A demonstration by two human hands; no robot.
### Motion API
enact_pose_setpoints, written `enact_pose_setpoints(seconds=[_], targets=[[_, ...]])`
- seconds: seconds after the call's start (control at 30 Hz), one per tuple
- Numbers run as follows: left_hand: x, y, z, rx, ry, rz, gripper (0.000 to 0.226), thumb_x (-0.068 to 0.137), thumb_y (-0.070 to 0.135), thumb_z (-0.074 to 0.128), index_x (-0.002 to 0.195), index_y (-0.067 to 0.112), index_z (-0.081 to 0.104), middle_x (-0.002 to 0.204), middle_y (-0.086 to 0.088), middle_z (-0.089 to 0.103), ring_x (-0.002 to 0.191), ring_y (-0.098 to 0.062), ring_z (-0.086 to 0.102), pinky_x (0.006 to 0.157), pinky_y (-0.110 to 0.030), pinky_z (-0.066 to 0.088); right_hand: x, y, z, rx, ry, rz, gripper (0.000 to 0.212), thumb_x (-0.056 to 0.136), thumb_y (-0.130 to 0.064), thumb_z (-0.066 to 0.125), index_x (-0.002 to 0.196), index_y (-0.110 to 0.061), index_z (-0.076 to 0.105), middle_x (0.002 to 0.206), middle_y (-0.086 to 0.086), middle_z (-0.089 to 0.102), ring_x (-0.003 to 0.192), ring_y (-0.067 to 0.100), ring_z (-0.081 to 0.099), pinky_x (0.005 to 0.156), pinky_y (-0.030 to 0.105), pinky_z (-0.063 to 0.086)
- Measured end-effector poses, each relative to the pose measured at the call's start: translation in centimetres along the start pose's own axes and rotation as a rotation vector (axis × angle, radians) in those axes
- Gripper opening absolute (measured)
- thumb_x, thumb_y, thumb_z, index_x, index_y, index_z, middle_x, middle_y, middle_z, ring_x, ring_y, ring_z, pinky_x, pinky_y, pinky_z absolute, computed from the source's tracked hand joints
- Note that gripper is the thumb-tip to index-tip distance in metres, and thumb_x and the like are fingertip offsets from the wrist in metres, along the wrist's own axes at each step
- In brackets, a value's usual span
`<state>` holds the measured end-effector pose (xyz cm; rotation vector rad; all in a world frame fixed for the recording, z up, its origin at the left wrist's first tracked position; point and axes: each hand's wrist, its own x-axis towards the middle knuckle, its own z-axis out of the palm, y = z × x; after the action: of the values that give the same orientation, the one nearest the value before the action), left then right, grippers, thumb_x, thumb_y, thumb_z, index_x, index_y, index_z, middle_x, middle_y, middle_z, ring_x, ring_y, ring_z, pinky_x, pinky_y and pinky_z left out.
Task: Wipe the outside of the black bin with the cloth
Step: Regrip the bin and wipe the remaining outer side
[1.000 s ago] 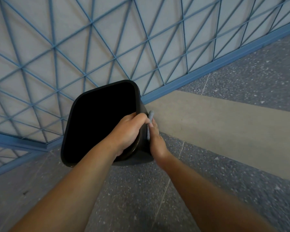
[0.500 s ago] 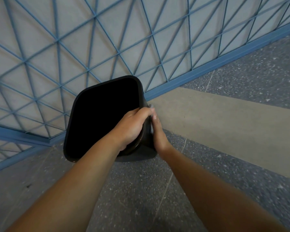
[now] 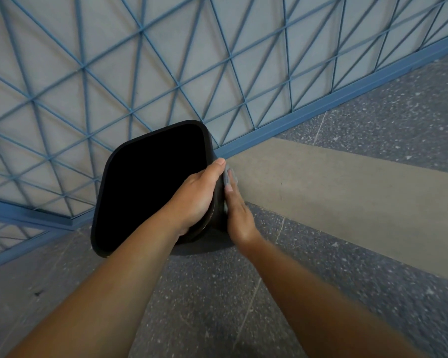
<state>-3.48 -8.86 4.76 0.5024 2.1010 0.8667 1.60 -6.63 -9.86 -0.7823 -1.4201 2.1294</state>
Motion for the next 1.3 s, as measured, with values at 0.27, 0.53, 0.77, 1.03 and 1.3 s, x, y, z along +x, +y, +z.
enact_pose_setpoints(seconds=[0.27,0.53,0.77,1.03,1.3], targets=[[0.2,-0.2,-0.1,0.022,0.007,0.004,0.039,0.101,0.048,0.045,0.121,0.023,0.068,0.123,0.007,0.069,0.115,-0.006,0.062,0.104,-0.028,0.044,1.5,0.6,-0.9,-0.008,-0.006,0.080,0.050,0.118,-0.036,0.023,0.167,-0.029,0.017,0.178,-0.009,0.008,0.165,0.009,-0.004,0.137,0.039,-0.002],[0.3,-0.3,-0.1,0.027,0.015,0.012,0.046,0.099,0.050,0.047,0.126,0.018,0.065,0.124,0.008,0.066,0.118,-0.008,0.059,0.105,-0.029,0.042,0.2,2.8,-0.8,-0.007,0.004,0.038,0.047,0.117,-0.037,0.022,0.163,-0.037,0.016,0.175,-0.018,0.007,0.163,0.002,-0.004,0.137,0.040,-0.002],[0.4,-0.4,-0.1,0.021,0.013,-0.004,0.026,0.101,0.046,0.044,0.107,0.032,0.065,0.104,0.018,0.066,0.100,0.005,0.060,0.084,-0.014,0.043,-1.5,1.9,0.6,0.028,-0.006,-0.089,0.050,0.105,-0.054,0.025,0.154,-0.052,0.019,0.164,-0.039,0.008,0.160,-0.011,0.000,0.133,0.024,0.002],[0.6,-0.5,-0.1,0.008,0.014,-0.022,0.027,0.101,0.046,0.045,0.095,0.032,0.067,0.098,0.017,0.069,0.090,0.009,0.063,0.087,-0.016,0.047,0.7,1.4,-0.1,-0.028,0.005,0.003,0.062,0.107,-0.050,0.023,0.166,-0.034,0.017,0.175,-0.020,0.007,0.163,-0.001,-0.005,0.135,0.033,-0.002],[-0.1,0.1,0.0,0.007,0.030,-0.021,0.053,0.098,0.053,0.048,0.131,0.016,0.064,0.130,0.000,0.067,0.123,-0.013,0.060,0.114,-0.040,0.039,0.5,2.7,-0.7,-0.044,0.012,0.077,0.067,0.099,-0.055,0.022,0.164,-0.037,0.015,0.170,-0.023,0.010,0.162,0.001,-0.003,0.137,0.042,-0.001]])
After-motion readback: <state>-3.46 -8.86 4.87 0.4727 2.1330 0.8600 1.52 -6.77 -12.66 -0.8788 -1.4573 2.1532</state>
